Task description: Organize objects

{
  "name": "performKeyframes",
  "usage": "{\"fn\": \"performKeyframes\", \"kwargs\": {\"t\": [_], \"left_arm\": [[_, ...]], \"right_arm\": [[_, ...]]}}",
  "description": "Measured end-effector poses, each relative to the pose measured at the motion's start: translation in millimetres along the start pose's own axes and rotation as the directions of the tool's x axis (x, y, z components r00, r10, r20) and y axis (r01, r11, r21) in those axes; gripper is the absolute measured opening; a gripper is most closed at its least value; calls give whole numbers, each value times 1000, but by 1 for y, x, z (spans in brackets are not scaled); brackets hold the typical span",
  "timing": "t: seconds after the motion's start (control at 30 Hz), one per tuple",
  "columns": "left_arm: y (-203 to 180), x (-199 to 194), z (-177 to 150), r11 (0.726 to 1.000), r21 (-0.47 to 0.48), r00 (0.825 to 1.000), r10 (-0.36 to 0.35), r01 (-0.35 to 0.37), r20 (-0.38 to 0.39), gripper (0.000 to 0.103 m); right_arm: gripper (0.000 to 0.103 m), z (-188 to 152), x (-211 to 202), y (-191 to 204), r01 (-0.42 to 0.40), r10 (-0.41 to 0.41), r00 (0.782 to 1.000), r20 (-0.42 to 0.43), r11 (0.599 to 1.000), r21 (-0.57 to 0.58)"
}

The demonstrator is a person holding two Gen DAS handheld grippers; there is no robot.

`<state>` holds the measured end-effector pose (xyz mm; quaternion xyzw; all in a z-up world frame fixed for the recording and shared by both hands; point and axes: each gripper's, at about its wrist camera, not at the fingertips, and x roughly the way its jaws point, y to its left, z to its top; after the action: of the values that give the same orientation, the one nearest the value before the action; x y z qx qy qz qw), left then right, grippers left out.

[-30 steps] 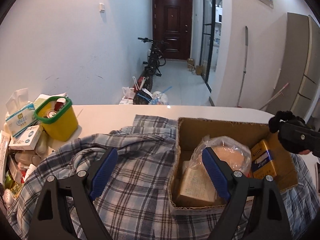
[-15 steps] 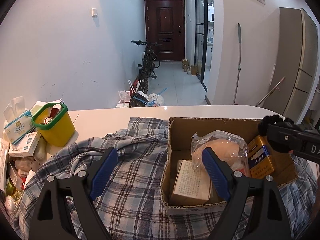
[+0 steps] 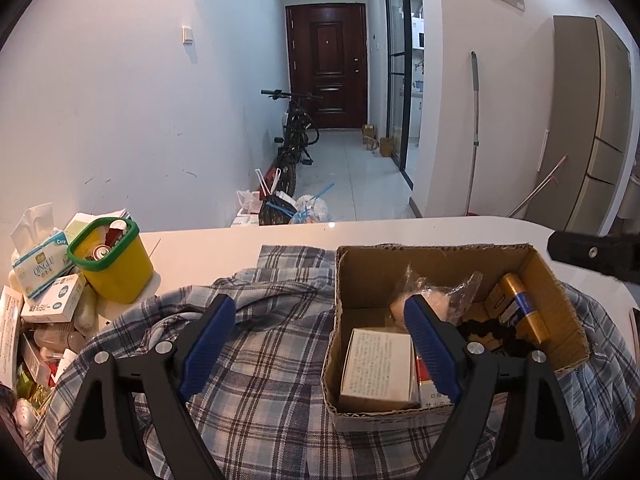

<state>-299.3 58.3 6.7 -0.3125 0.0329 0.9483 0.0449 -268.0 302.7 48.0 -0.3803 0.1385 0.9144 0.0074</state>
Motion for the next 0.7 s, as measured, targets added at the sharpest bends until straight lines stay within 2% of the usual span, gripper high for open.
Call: {"fn": "performKeyframes", "kwargs": {"t": [0.1, 0.23, 0.33, 0.43, 0.5, 0.57, 0.7], "left_arm": [[2, -8, 4, 1000, -8, 1000, -7, 7, 19, 88], [8, -33, 13, 1000, -25, 995, 1, 1, 96, 88], [18, -60, 20, 997, -78, 984, 13, 1, 180, 88], [29, -84, 27, 992, -117, 973, -19, 47, 230, 88], [36, -100, 31, 988, -138, 964, -31, 69, 266, 88], [41, -115, 34, 986, -143, 953, -40, 87, 300, 88], [45, -145, 37, 986, -129, 927, -50, 105, 372, 88]], "right_arm": [[78, 3, -15, 6, 10, -9, 999, 50, 1000, -18], [78, 6, -37, 12, 7, -3, 994, 113, 999, -38], [78, 8, -54, 15, -16, 23, 988, 152, 999, -43], [78, 8, -73, 21, -20, 32, 979, 203, 998, -59], [82, 8, -88, 25, -15, 33, 969, 244, 997, -74], [87, 7, -101, 29, -16, 39, 958, 285, 996, -83], [89, 5, -130, 33, -44, 73, 932, 355, 995, -91]]}}
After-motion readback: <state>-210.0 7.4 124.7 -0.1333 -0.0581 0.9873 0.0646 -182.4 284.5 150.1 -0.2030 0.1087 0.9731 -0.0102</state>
